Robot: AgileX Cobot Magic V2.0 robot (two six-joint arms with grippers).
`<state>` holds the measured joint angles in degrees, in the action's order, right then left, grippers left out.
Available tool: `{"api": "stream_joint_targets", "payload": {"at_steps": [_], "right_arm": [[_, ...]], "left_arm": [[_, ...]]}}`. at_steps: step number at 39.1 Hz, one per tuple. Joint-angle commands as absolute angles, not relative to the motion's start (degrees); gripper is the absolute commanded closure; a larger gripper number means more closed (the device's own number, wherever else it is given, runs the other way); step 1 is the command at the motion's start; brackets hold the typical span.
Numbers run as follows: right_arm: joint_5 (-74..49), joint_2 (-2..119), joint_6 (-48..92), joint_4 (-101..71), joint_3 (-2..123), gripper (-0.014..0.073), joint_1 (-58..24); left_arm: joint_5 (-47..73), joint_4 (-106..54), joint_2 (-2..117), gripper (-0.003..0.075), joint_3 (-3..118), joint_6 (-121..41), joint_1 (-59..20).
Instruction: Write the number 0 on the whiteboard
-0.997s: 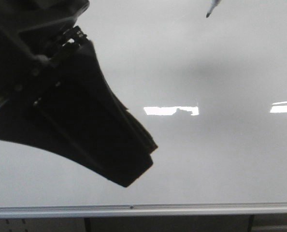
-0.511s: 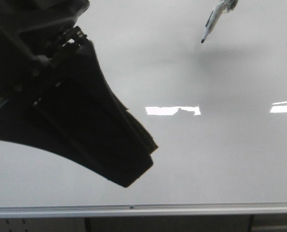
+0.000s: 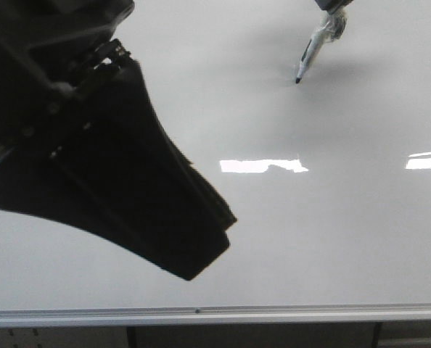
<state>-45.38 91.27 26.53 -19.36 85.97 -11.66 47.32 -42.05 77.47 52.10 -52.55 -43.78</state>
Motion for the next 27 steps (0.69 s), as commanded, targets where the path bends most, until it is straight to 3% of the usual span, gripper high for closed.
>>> {"api": "stream_joint_targets", "payload": {"at_steps": [1,27], "right_arm": [[-42.9,89.7,26.4,-20.0,88.2,0.0652,-11.3],[-45.4,93.5,26.4,-17.9,88.2,0.0652,-10.9]], "left_arm": [[46.4,-44.8,75.7,0.0122,53.9,-52.5,-44.0],[46.4,-44.8,75.7,0.0122,53.9,-52.5,-44.0]]}}
